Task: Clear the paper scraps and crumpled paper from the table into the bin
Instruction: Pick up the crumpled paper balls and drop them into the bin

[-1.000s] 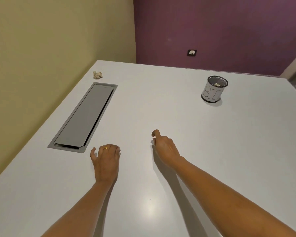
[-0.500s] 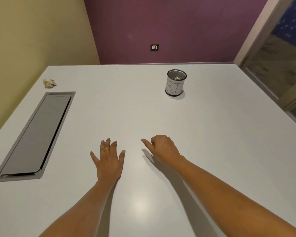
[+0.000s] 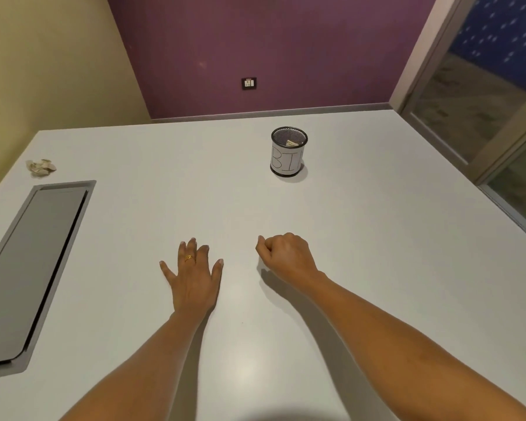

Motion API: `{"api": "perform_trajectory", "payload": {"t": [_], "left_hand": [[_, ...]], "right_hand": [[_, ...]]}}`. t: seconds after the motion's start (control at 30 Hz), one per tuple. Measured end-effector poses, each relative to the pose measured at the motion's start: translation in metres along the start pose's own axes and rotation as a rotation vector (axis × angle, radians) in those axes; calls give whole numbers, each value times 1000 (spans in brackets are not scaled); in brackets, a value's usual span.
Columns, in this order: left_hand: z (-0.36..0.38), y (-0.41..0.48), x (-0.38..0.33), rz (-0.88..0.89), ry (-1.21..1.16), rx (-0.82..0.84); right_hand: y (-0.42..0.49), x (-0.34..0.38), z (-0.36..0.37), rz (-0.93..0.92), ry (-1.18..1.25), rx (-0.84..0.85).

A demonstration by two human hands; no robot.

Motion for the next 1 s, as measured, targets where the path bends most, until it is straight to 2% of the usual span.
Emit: {"api": "perform_trajectory", "payload": {"t": [0.47, 0.63, 0.73, 0.9, 1.0], "left_hand": [[2, 48, -8, -46, -34, -5], [1, 48, -5, -60, -33, -36], [1, 48, -4, -63, -33, -44], [-1, 47, -5, -74, -3, -64], [-1, 47, -6, -80, 8, -70]], "right_hand": [[54, -32, -26, 70, -48, -126], [86, -26, -49, -23, -39, -152], [113, -25, -71, -2, -66, -194], [150, -21, -115, -49, 47, -377], [171, -29, -133, -19, 116, -365]]}}
Point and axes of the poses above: each hand's wrist, its own y-axis towards the middle knuckle, its own z-axis out of the palm, x = y × z, the point moved 8 cm from there along y, towards the middle knuckle, and after that the axes turned 12 degrees about x, right-handed, at the moved point
